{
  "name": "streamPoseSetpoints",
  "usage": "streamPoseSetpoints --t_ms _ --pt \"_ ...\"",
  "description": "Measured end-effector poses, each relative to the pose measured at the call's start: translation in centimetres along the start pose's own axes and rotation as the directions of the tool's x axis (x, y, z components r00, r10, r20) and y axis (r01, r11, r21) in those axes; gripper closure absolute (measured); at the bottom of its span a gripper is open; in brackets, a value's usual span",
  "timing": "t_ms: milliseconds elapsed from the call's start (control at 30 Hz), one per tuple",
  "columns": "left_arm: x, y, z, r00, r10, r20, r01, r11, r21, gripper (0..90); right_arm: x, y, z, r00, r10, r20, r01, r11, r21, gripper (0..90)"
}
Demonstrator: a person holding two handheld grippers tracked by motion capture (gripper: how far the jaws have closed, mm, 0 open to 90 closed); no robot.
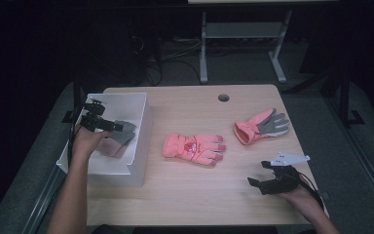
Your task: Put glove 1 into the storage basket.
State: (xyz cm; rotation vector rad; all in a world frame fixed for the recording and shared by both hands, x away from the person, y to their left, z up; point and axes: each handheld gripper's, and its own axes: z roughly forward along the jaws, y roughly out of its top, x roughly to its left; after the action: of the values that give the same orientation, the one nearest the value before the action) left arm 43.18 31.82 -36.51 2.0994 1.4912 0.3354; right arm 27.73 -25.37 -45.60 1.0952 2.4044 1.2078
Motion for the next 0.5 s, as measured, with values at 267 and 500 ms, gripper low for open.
streamPoseSetpoints --t_ms 267,500 --pt "-2.5 1.5 -2.6 0.9946 0.079 0.068 -0.074 0.9954 -0.061 17.3 0.0 0.0 0.0 1.0000 -0.001 -0.002 0.001 1.000 0.004 13.9" --pt "-5.9 2.6 -4.1 0.9766 0.162 0.142 -0.148 0.9837 -0.103 15.2 0.0 0.0 0.0 1.0000 -0.005 -0.001 0.005 1.000 0.004 13.9"
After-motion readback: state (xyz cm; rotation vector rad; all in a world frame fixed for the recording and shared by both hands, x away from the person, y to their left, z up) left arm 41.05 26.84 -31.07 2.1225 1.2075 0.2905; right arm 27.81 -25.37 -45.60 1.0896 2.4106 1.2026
